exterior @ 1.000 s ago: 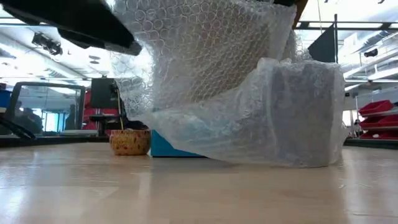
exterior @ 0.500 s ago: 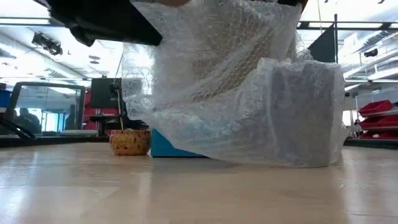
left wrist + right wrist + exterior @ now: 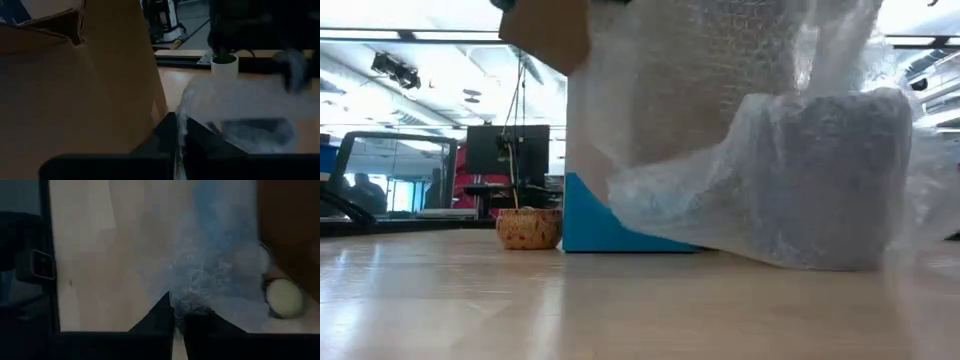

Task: Wrap mug
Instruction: Wrap the purple mug with the bubble wrap

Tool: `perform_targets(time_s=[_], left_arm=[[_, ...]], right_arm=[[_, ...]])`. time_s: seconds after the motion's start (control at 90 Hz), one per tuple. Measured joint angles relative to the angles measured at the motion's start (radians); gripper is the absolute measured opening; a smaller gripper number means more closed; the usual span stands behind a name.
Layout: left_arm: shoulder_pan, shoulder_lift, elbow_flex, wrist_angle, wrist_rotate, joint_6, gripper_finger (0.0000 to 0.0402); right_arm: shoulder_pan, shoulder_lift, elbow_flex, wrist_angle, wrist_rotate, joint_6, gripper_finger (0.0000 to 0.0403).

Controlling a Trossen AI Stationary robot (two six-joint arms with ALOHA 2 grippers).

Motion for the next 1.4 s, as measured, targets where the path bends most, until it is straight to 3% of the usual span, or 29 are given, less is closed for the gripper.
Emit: perform_targets(time_s=[0.333,0.744,1.044,1.4], left_arm=[[0.058,0.016,0.0,0.14,0.144,0.026,0.0],[0.11,0.135,0.0,0.496,0.348,0.097,0.0],[0.137,0.216,0.0,0.649,0.422,0.083,0.0],[0.154,0.23,0.0,0.675,0.445,0.047,0.0]], right_arm=[[-0.102,0.0,-0.187,0.284,-0.151,-0.046,0.0],[-0.159,0.0,-0.231,0.297,-0.14,-0.081,0.0005],[-0.159,0.0,-0.231,0.338,-0.107,-0.142,0.0074],[-0.111,-0.041,-0.231,0.308,-0.126,-0.135,0.013]])
